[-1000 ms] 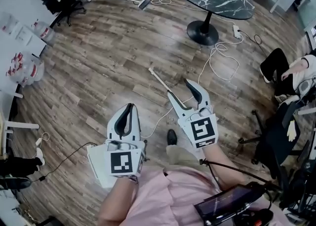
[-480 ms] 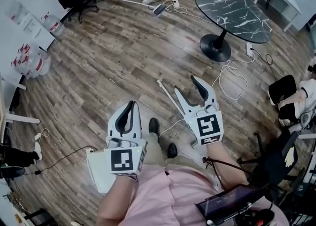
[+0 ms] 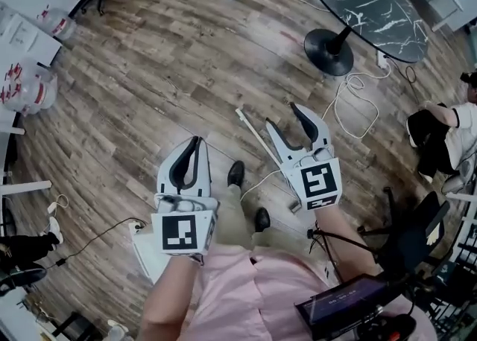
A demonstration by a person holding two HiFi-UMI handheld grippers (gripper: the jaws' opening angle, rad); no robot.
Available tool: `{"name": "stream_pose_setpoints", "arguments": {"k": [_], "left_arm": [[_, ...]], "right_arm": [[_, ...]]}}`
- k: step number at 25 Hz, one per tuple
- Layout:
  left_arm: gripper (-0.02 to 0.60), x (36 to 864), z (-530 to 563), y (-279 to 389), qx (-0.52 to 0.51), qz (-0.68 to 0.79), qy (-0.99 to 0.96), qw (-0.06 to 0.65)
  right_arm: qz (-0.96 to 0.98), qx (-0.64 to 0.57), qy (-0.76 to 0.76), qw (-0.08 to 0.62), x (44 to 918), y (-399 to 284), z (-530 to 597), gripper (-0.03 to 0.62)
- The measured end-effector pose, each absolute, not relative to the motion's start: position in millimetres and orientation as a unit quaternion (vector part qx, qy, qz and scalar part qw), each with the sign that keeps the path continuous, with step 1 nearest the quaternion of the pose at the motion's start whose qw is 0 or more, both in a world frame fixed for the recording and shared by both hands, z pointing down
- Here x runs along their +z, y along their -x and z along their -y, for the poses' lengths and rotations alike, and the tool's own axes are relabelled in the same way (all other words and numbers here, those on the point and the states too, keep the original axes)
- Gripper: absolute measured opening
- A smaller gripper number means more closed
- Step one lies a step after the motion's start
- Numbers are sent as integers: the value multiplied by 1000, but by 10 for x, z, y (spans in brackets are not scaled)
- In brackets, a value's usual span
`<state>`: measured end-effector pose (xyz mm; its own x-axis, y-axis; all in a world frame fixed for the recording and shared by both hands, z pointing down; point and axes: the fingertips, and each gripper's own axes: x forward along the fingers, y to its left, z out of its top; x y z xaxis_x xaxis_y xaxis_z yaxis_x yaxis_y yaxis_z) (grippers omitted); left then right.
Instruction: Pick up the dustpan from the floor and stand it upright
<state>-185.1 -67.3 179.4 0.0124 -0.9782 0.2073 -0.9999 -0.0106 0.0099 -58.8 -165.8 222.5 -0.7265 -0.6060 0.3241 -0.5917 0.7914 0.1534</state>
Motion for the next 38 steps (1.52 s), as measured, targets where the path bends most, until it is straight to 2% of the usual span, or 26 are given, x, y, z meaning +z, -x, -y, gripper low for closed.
{"name": "stream_pose_setpoints", "arguments": {"k": [5,21,27,38], "left_arm": [[23,2264,1106,2181,85,685,-718,96],[23,4211,1777,2561,117,654,-715,219],[23,4707,1922,2675,126,648,-722,208],[23,5669,1984,2608,145,628,-730,230]], "right_arm": [[926,0,-313,211,2774,910,2032,230],[912,50,-252,321,5051,1372,2418,235],[901,63,-243,353,5815,1411,2461,235],[890,71,-231,387,6952,1489,2495,233]]}}
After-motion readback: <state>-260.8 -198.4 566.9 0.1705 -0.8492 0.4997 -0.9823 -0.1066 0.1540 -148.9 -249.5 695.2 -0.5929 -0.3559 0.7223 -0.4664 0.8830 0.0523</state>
